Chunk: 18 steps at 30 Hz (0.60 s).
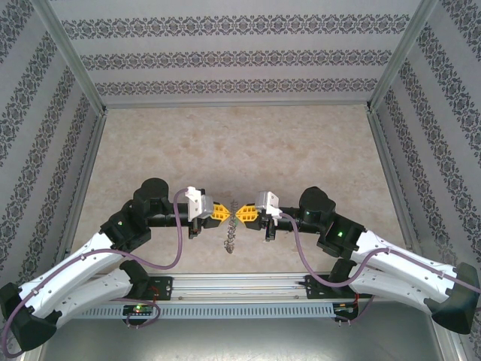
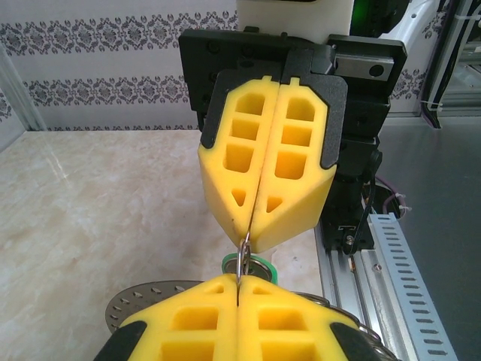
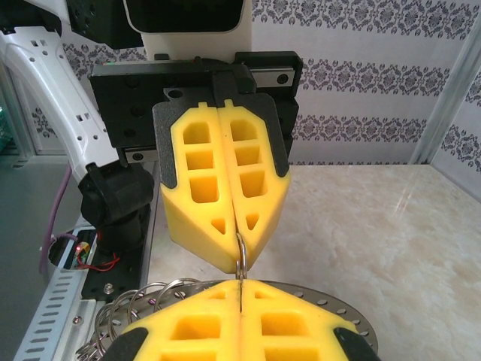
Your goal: Put the keys on the keyring
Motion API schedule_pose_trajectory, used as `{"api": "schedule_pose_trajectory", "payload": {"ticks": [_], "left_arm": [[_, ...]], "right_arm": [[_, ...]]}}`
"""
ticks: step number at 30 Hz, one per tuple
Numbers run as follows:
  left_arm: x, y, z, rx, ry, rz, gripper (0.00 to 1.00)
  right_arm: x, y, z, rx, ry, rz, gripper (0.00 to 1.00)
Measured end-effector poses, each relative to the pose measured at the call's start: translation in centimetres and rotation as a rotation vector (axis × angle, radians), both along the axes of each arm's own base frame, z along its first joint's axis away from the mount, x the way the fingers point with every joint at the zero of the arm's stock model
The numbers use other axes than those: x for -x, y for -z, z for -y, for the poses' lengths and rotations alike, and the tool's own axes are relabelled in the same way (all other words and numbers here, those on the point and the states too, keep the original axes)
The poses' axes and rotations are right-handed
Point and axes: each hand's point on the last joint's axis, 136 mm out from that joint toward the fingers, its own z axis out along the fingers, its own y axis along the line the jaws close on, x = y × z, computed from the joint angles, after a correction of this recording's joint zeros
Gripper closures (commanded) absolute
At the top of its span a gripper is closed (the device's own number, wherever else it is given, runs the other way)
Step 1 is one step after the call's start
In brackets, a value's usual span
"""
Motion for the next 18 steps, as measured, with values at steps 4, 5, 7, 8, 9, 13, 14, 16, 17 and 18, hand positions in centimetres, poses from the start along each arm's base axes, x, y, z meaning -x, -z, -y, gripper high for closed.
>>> {"api": "schedule_pose_trajectory", "payload": {"ticks": [4, 5, 7, 8, 9, 13, 14, 16, 17, 18], "left_arm": [[-0.03, -0.03, 0.00, 0.000, -0.001, 0.000, 1.00], [-0.03, -0.02, 0.00, 0.000, -0.001, 0.000, 1.00], [-0.03, -0.02, 0.00, 0.000, -0.001, 0.000, 1.00], [-0.02, -0.01, 0.00, 0.000, -0.001, 0.000, 1.00], [-0.02, -0.01, 0.00, 0.000, -0.001, 0.000, 1.00], [-0.03, -0.04, 0.00, -0.001, 0.000, 0.003, 1.00], [-0.02, -0.06, -0.01, -0.001, 0.000, 0.003, 1.00], [-0.04, -0.14, -0.01, 0.000, -0.001, 0.005, 1.00], [-0.09, -0.18, -0.01, 0.000, -0.004, 0.005, 1.00], [-0.09, -0.24, -0.02, 0.000, -0.004, 0.006, 1.00]], "right_arm": [[-0.01, -0.02, -0.01, -0.001, 0.000, 0.001, 1.00], [0.00, -0.04, 0.00, -0.001, 0.000, 0.001, 1.00], [0.00, -0.04, 0.00, -0.001, 0.000, 0.001, 1.00], [0.00, -0.04, 0.00, -0.001, 0.000, 0.001, 1.00], [0.00, -0.05, 0.00, -0.002, 0.000, 0.001, 1.00], [0.00, -0.07, -0.01, -0.002, 0.000, 0.001, 1.00], [0.00, -0.09, 0.00, -0.003, 0.000, 0.002, 1.00], [0.02, -0.18, -0.02, -0.006, -0.002, 0.004, 1.00], [0.03, -0.22, -0.02, -0.008, -0.003, 0.005, 1.00], [0.04, -0.27, -0.03, -0.009, -0.004, 0.005, 1.00]]}}
